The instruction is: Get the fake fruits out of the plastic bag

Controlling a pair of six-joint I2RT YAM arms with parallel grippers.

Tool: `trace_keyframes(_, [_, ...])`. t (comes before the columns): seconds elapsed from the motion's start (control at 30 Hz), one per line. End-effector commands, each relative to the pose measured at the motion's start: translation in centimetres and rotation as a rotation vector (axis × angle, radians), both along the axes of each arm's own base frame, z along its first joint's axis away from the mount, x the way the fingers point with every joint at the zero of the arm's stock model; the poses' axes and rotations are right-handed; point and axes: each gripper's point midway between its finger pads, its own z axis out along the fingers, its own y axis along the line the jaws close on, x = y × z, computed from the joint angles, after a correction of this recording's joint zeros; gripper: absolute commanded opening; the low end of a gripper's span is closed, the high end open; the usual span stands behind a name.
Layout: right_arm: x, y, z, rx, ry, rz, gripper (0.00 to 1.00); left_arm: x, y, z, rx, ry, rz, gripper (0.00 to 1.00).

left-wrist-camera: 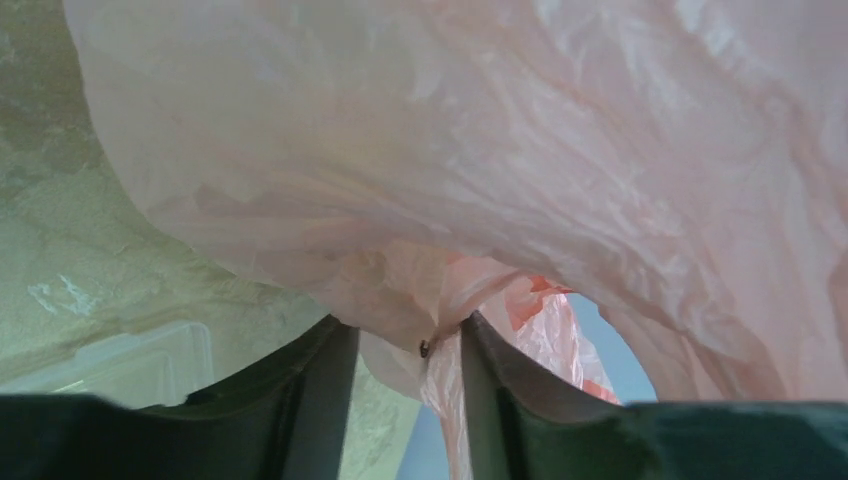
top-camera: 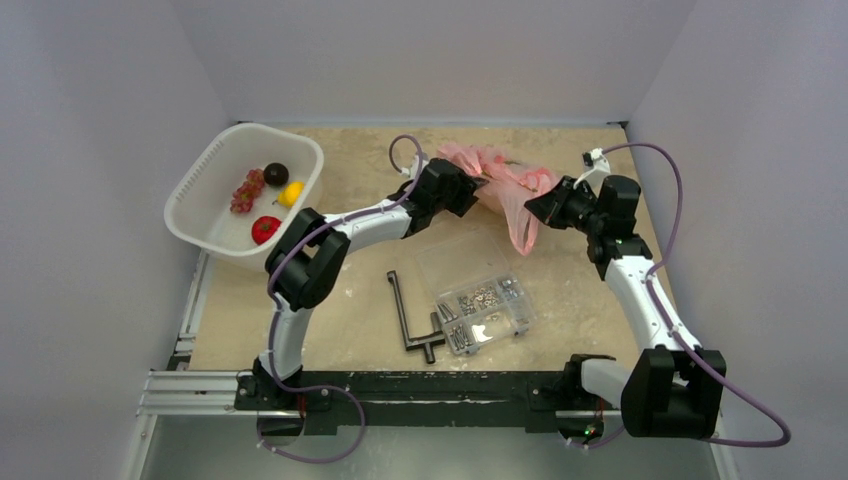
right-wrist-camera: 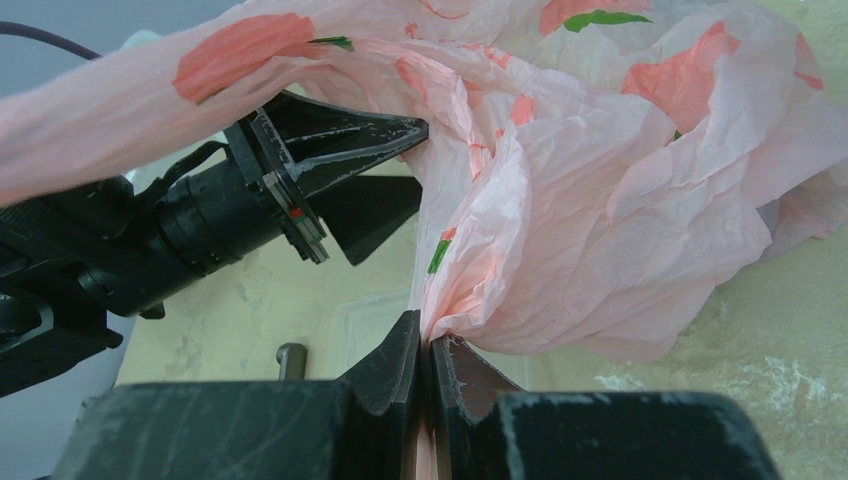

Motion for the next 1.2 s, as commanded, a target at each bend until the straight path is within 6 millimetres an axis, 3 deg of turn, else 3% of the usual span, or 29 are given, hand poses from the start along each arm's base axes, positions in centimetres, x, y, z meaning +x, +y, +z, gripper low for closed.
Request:
trace_keyframes(0.0, [-0.9, 0.2, -0.5, -0.026, -0.002, 0.03, 0.08, 1.1, -0.9, 2.2, -0.021, -0.13, -0.034, 0.32])
trace_keyframes(0.17, [-0.9, -0.6, -1.5, -0.062, 0.034, -0.005, 0.13, 0.5, -1.6, 0.4, -0.005, -0.149, -0.118, 0.11])
trace_keyframes(0.27, [-0.5, -2.3, -2.1, -0.135, 0.082, -0.083, 0.3, -0.2, -2.0, -0.6, 0.009, -0.154, -0.178, 0.0])
trace_keyframes(0.5, [1.0, -5.1, -1.6, -0.32, 0.104, -0.214, 0.59, -1.6, -1.0, -0.9, 0.079, -0.2, -0.234, 0.0])
trace_keyframes(0.7, [3.2, -5.3, 1.7, -0.416, 0.036, -0.277, 0.78, -2.2, -0.4, -0.8, 0.101, -0.226, -0.257, 0.0])
trace_keyframes(0.87, [5.1, -4.2, 4.0, -0.408, -0.005, -0.272, 0.92, -2.3, -0.1, -0.3, 0.097, -0.25, -0.264, 0.0])
trace_keyframes(1.07, [6.7, -2.0, 2.2, -0.393, 0.059, -0.292, 0.97, -2.5, -0.1, -0.8, 0.113, -0.26, -0.285, 0.0])
trace_keyframes(1.17, [6.7, -1.6, -0.5, -0.423, 0.121, -0.331, 0.98, -2.7, 0.0, -0.8, 0.096, -0.271, -0.286, 0.0])
